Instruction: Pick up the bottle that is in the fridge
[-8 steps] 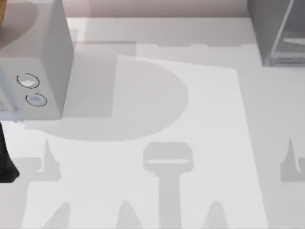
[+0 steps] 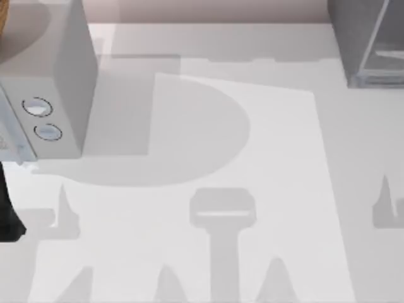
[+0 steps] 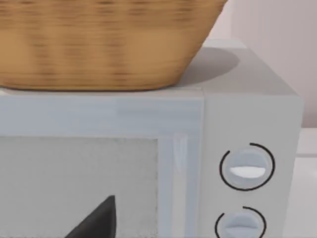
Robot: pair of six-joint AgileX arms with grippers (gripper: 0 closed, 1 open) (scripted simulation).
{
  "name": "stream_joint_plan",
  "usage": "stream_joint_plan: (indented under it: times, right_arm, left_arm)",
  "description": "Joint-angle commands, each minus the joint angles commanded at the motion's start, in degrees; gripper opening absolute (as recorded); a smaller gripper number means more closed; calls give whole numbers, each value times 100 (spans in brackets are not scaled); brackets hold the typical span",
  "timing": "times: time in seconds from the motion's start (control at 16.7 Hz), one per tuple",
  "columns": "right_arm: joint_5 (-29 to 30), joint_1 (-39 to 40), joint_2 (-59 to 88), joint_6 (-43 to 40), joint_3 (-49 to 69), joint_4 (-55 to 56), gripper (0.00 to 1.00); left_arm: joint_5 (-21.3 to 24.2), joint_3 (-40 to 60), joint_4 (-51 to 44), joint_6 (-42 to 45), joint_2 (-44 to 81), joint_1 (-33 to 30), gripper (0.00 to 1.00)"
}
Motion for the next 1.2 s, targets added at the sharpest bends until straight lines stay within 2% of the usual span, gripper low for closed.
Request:
stream_joint_plan:
  times: [0.72,1.02,1.2]
  right_arm:
    - [-1745,-1839,6553,86,501,5557,100]
    - [-2297,-2409,8362,87,740,7320,100]
    - [-2471,-2591,8930,82,845,7909,100]
  left_arm:
    - [0,0,0,0,0,0,100]
    - [0,0,0,0,0,0,100]
    - [0,0,0,0,0,0,100]
